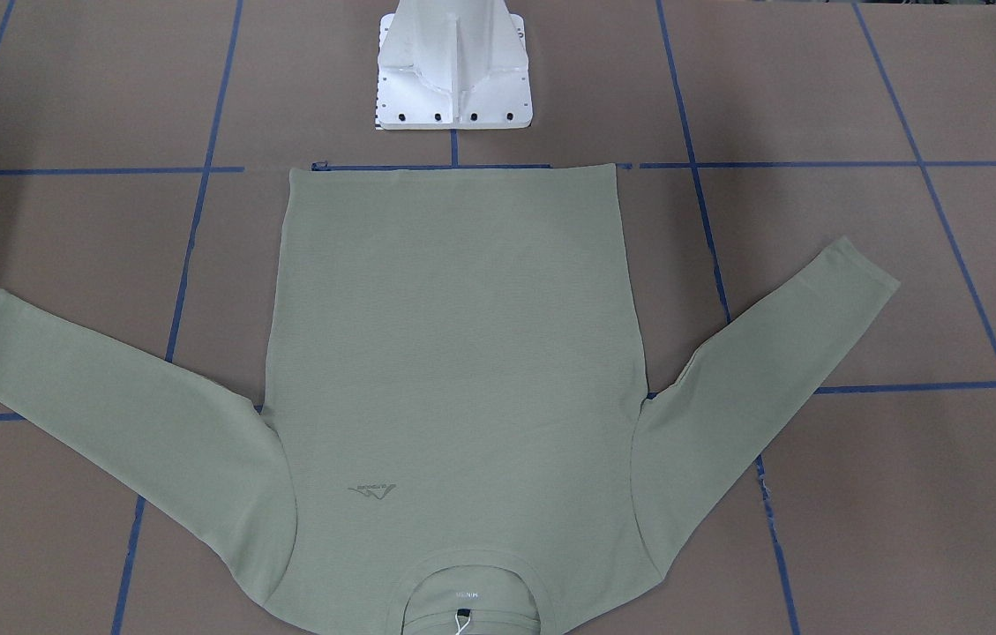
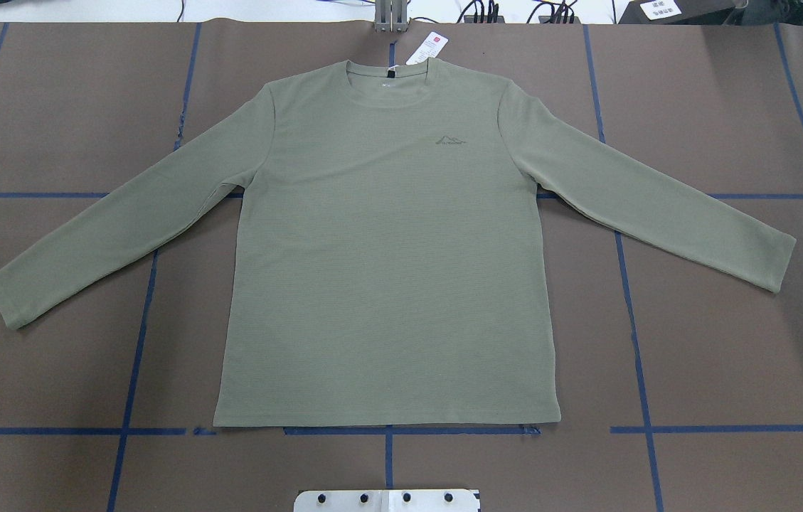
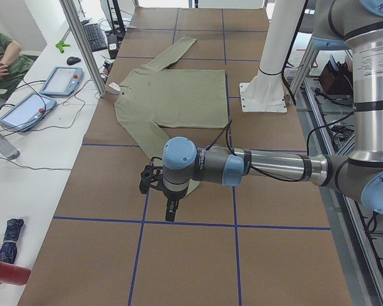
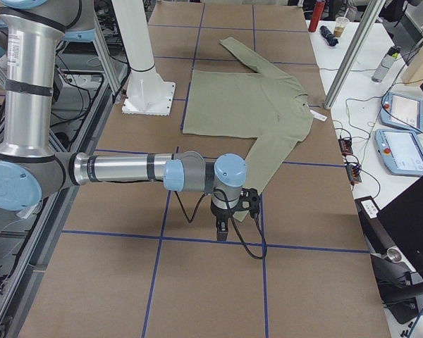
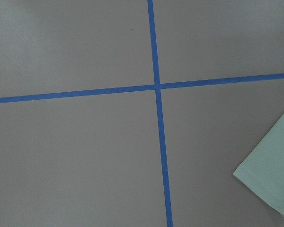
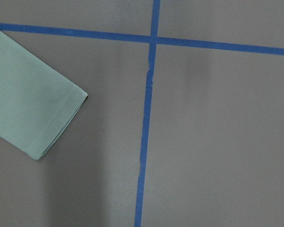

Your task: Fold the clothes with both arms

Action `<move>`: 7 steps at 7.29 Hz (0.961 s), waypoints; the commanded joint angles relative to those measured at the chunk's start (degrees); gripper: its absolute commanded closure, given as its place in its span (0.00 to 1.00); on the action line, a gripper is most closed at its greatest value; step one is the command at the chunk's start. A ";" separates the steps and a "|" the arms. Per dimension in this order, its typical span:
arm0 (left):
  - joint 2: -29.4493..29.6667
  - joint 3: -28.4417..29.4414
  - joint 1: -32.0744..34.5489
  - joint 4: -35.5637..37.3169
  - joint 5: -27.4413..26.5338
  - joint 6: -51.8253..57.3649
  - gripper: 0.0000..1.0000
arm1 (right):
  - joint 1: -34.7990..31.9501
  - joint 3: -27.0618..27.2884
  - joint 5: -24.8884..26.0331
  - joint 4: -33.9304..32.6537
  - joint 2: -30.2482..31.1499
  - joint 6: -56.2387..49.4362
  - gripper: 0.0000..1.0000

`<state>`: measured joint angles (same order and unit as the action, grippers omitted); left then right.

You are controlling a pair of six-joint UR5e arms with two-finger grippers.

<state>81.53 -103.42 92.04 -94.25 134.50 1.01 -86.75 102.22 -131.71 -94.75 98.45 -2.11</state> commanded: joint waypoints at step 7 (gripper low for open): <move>0.64 -1.27 0.07 -22.24 4.90 -0.66 0.00 | 1.41 -0.52 0.22 23.12 -6.23 0.35 0.00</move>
<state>81.94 -105.01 92.09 -110.69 139.90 0.48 -85.72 102.48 -131.96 -81.79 94.20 -2.01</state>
